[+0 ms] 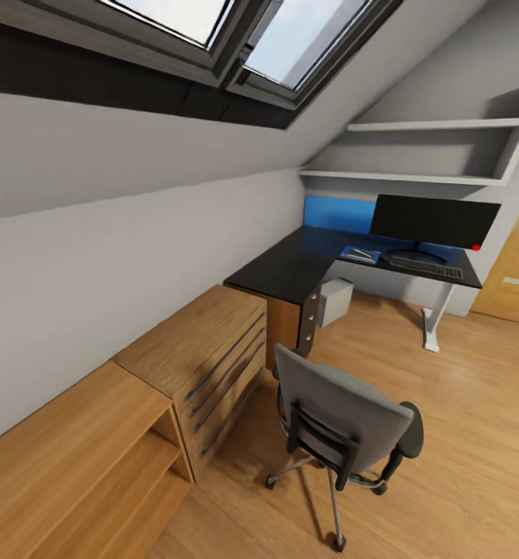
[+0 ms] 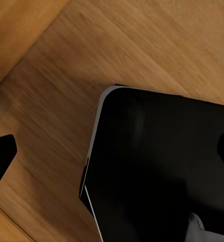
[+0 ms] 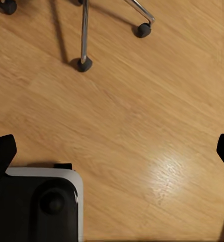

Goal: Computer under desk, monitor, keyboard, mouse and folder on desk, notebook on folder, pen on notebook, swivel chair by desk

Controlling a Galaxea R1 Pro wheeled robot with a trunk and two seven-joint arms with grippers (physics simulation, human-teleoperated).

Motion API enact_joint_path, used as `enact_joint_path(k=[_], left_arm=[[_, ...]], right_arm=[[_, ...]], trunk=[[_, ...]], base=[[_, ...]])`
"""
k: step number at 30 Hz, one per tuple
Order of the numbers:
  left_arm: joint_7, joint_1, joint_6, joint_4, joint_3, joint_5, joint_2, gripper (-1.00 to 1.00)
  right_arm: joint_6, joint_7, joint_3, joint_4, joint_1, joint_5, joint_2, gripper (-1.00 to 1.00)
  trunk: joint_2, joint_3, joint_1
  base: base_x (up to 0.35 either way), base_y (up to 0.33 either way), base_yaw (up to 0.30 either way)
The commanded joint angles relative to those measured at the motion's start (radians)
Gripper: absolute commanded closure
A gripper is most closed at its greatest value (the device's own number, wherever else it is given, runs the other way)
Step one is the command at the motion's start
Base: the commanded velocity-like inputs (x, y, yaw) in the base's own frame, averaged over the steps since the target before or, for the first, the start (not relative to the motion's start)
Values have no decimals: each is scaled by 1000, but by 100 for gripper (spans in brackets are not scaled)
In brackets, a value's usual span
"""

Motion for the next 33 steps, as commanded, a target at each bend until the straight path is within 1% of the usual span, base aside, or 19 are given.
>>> enact_joint_path(k=[1, 12, 24, 33], left_arm=[[4, 1, -1, -2, -3, 4, 0, -100], [5, 1, 0, -2, -3, 4, 1, -100], [5, 1, 0, -2, -3, 4, 1, -100], [5, 1, 0, -2, -3, 5, 0, -100]], right_arm=[[-3, -3, 9, 2, -1, -7, 0, -100], [-3, -3, 9, 2, -1, -7, 0, -100], [-3, -3, 9, 3, -1, -7, -1, -100], [-3, -3, 9, 3, -1, -7, -1, -100]], trunk=[[-2, -1, 1], [-2, 6, 1], [-2, 15, 1], [-2, 21, 1]], base=[[0, 0, -250], [-19, 8, -250], [-192, 168, -250], [-27, 23, -250]])
